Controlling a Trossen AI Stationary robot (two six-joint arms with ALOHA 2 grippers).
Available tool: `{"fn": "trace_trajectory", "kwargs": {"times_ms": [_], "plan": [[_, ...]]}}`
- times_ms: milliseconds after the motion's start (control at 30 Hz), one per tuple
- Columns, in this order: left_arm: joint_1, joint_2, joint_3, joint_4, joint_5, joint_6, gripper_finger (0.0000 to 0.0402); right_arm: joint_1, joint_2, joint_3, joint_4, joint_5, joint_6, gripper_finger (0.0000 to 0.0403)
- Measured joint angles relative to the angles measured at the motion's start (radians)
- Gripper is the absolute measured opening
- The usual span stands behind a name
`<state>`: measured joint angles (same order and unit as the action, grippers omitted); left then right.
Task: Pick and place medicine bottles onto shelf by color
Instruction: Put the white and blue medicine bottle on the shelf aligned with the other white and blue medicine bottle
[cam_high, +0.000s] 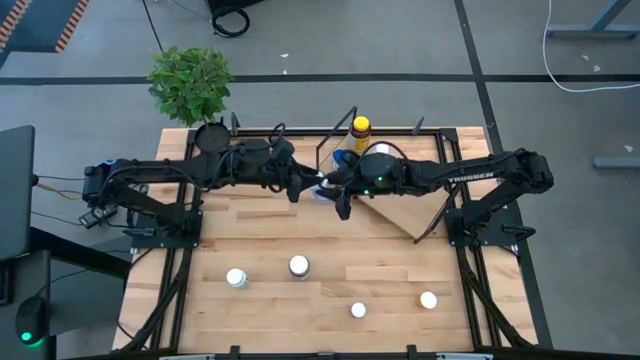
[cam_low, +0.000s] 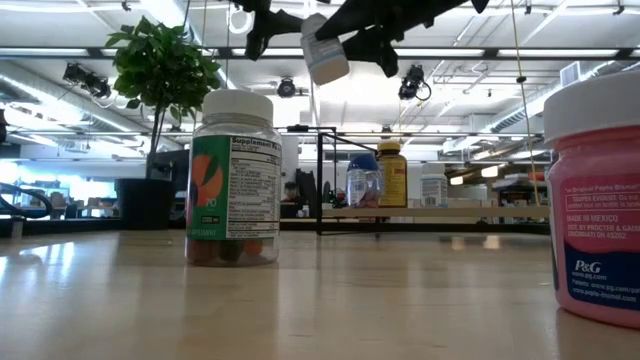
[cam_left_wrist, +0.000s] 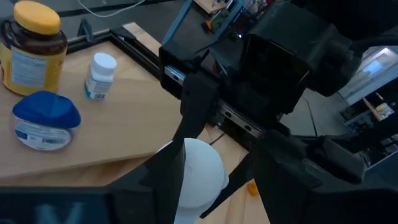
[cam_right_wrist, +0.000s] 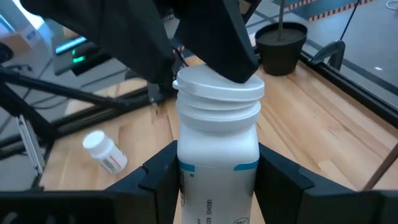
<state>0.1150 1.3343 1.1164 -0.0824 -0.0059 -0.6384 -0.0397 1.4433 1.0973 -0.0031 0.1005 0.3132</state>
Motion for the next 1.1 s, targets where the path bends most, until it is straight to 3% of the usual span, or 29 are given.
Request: {"fn": "trace_trajectory", "kwargs": {"times_ms": [800,933,1100], "plan": [[-0.001,0.003,0.0,-0.038,0.009,0.025,0.0168,-0.004,-0.005,0.031,-0.004,-0.014,-0.077,0.0177],[-0.002,0.005,-0.001,-0.05,0.01,0.022,0.0139,-0.004,-0.005,0.036,-0.028,-0.027,-0.077,0.0177],[-0.001,0.005,-0.002,-0.067,0.008,0.018,0.0074,-0.003,-0.005,0.037,-0.033,-0.031,-0.08,0.0177]]}}
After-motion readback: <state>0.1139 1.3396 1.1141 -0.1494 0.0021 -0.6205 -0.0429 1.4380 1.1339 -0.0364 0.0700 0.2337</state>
